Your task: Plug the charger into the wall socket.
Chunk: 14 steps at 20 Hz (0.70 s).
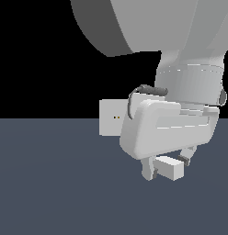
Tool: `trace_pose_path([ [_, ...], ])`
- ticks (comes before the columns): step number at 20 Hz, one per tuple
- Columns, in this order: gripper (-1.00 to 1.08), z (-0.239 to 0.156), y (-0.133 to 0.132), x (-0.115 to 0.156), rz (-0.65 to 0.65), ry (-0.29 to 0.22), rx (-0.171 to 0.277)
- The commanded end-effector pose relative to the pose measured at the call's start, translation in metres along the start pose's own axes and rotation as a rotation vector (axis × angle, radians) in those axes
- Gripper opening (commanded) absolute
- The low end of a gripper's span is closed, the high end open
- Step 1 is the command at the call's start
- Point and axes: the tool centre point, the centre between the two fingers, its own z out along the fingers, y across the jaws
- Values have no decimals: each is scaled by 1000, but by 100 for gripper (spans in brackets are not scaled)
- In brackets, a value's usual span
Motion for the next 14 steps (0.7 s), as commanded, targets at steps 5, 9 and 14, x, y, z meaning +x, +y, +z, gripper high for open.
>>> trace_pose_path([
  [5,-100,2,0,0,0,1,-1],
  [9,-100,2,0,0,0,1,-1],
  [14,-100,2,0,0,2,1,-2],
])
